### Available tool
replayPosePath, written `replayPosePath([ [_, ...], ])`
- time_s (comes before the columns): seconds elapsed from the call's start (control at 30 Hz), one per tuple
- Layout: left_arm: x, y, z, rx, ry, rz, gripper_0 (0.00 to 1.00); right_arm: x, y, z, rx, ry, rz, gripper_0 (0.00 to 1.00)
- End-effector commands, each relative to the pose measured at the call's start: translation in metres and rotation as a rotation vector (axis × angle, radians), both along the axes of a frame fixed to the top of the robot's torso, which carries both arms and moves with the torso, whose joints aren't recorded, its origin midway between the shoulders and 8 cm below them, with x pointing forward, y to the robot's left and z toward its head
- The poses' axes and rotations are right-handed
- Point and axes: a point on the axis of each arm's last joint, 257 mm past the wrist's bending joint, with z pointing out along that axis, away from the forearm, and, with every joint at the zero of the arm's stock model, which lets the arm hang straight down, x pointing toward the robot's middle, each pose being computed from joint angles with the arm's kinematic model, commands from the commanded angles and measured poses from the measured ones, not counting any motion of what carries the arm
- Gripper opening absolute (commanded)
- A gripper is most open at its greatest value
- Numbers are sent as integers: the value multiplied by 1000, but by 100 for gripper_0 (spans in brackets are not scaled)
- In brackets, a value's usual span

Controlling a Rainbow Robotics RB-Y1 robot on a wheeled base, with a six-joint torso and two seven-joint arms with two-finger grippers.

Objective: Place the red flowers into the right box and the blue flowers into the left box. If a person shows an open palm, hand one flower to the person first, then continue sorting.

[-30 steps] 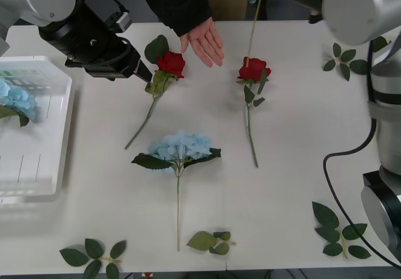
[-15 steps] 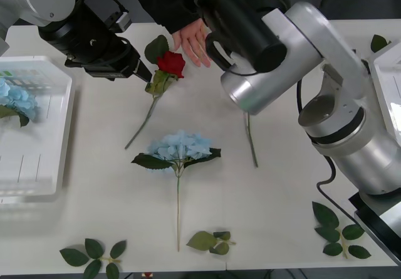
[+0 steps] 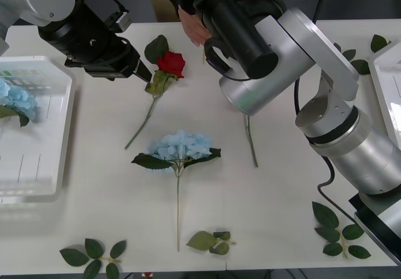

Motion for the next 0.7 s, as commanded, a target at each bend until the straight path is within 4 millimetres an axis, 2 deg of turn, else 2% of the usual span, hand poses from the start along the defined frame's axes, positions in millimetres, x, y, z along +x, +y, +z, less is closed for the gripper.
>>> replayPosePath([
  [0.03, 1, 16, 10, 16, -16, 16, 100, -3, 13, 18, 60, -26, 37, 0],
  [0.23, 1, 15, 7, 14, -10, 26, 100, -3, 13, 19, 61, -28, 37, 0],
  [0.27, 1, 14, 6, 15, -11, 27, 100, -3, 13, 19, 61, -28, 37, 5],
  [0.3, 1, 14, 5, 16, -11, 27, 100, -4, 13, 20, 61, -29, 38, 17],
  [0.33, 2, 15, 6, 17, -14, 31, 100, -3, 13, 19, 61, -28, 37, 37],
  [0.37, 2, 15, 6, 20, -14, 32, 100, -3, 13, 19, 62, -28, 39, 52],
  [0.4, 2, 15, 6, 20, -14, 32, 100, -3, 13, 19, 61, -29, 39, 61],
  [0.43, 2, 15, 5, 21, -14, 31, 100, -4, 14, 21, 63, -33, 43, 76],
  [0.53, 2, 14, 5, 20, -16, 31, 100, -4, 14, 20, 65, -31, 43, 83],
  [0.7, 3, 12, 4, 22, -17, 28, 100, -5, 16, 19, 72, -22, 53, 83],
])
